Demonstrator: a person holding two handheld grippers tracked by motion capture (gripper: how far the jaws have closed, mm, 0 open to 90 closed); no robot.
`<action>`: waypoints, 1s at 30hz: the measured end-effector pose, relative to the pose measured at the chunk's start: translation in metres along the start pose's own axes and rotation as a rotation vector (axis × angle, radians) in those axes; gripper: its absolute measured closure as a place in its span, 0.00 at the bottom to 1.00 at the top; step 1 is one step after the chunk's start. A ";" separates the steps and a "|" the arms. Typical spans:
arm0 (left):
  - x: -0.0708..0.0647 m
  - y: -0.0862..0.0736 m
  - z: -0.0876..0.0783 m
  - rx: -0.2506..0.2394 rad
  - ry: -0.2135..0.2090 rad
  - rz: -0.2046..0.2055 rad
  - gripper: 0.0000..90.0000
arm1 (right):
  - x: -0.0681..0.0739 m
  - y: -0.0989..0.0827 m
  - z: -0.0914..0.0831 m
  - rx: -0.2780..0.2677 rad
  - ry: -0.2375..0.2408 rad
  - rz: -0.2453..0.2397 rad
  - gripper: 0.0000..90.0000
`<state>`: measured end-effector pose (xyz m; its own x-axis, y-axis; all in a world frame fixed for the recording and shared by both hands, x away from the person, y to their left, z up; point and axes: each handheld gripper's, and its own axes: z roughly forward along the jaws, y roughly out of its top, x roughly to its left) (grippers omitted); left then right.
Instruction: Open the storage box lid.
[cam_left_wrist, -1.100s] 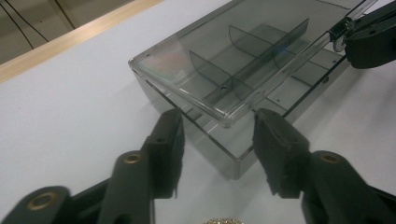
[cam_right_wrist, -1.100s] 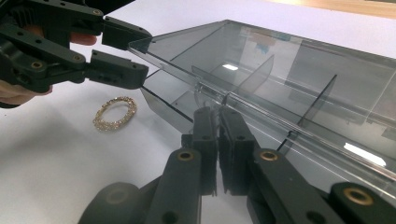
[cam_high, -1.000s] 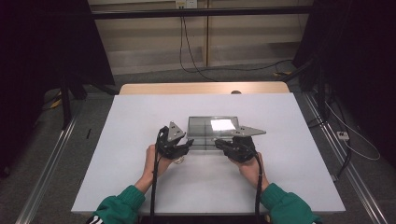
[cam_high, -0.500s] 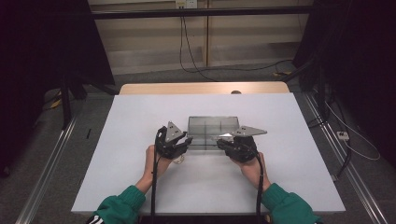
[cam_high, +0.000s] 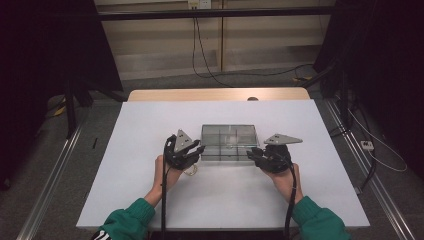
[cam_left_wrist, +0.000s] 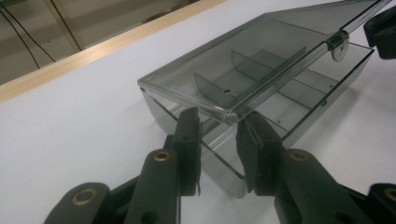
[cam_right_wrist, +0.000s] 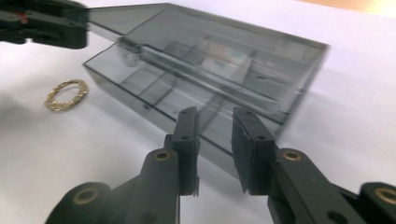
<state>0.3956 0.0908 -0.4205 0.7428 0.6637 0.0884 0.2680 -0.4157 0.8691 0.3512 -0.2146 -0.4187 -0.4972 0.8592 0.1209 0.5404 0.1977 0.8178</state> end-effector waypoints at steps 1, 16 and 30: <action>0.000 0.000 0.000 -0.002 -0.003 -0.001 0.78 | -0.002 0.000 -0.002 0.004 -0.015 -0.001 0.80; 0.006 0.001 0.002 -0.035 -0.027 0.024 0.76 | -0.011 0.011 0.002 -0.016 -0.127 -0.108 0.76; 0.010 0.003 0.003 -0.054 -0.039 0.030 0.77 | -0.014 0.015 0.003 -0.035 -0.129 -0.109 0.76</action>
<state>0.4053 0.0941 -0.4183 0.7737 0.6262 0.0961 0.2126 -0.3996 0.8917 0.3680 -0.2219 -0.4093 -0.4589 0.8875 -0.0410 0.4632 0.2783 0.8414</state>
